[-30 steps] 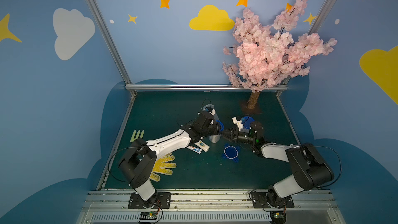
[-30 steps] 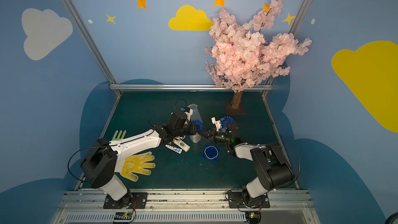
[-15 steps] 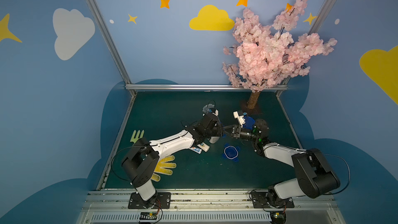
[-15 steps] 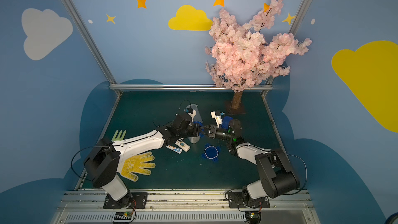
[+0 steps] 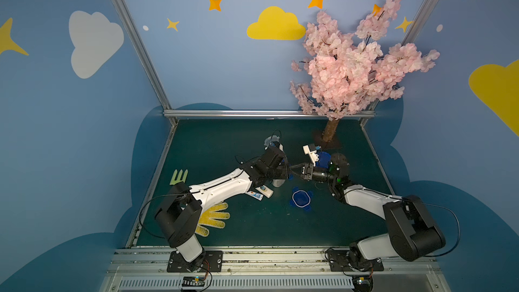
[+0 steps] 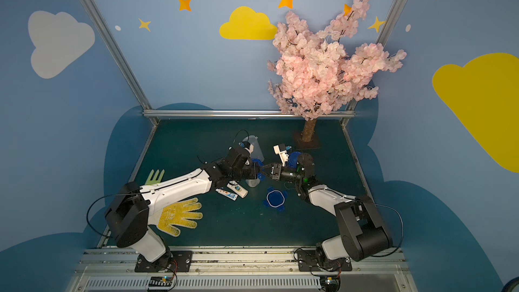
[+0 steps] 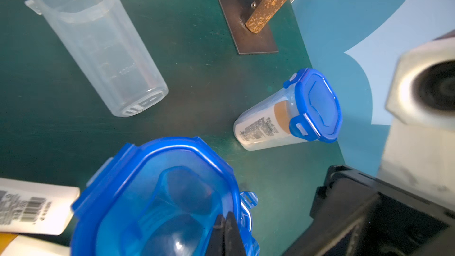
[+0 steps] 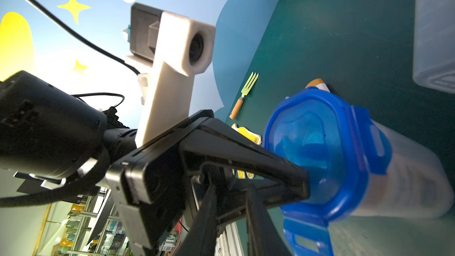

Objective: Take out toiletry kits
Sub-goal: Unfasten the latch on the container, then adjust the container at the center of the board.

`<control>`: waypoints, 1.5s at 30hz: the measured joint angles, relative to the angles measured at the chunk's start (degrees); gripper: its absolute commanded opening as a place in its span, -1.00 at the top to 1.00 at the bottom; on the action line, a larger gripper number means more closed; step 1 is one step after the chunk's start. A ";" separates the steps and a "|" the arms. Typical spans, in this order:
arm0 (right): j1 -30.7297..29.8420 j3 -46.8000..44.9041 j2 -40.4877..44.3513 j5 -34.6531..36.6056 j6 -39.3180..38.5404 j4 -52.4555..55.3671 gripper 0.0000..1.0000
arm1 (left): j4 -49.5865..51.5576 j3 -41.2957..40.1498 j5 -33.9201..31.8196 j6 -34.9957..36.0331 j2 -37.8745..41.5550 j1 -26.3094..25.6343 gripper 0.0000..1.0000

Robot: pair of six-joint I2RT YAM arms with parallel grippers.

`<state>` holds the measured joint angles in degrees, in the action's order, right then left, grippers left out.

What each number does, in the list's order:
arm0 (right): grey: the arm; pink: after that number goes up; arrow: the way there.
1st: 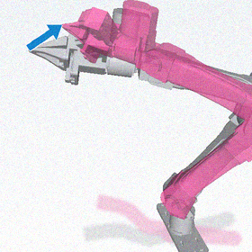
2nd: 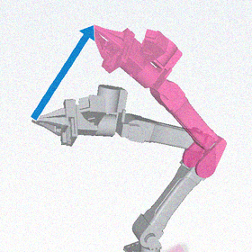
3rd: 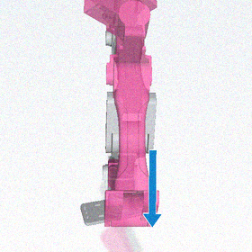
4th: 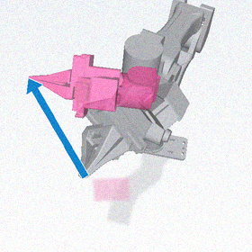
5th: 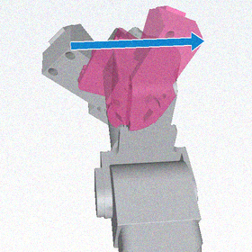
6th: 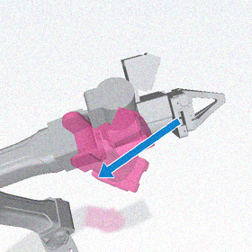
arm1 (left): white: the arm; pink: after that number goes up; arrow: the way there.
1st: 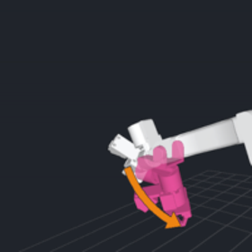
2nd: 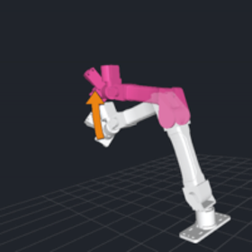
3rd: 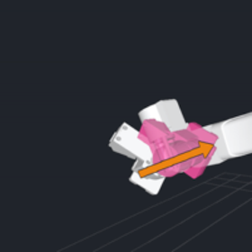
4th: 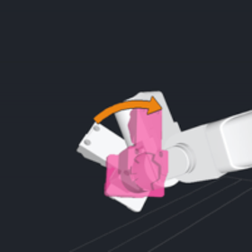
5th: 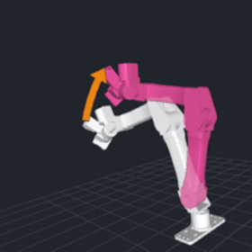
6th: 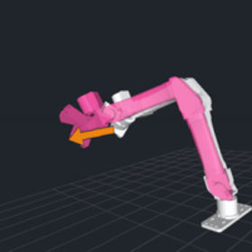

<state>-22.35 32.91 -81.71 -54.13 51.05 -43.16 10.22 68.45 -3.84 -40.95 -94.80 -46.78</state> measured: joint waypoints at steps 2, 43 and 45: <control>0.00 0.07 0.59 0.13 -1.01 1.57 0.54 | 1.05 0.39 -0.22 0.31 0.09 0.50 0.95; -1.92 38.56 -21.18 11.50 -24.76 52.17 0.69 | 13.00 -3.37 6.99 3.13 5.84 5.33 0.96; -1.90 37.38 -19.91 12.33 -24.81 52.17 0.69 | 13.29 -3.37 7.32 3.06 5.64 6.14 0.95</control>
<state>-24.25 70.28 -101.62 -41.80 26.24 9.02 23.51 65.08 3.49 -37.89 -89.17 -40.64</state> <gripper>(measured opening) 0.154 0.048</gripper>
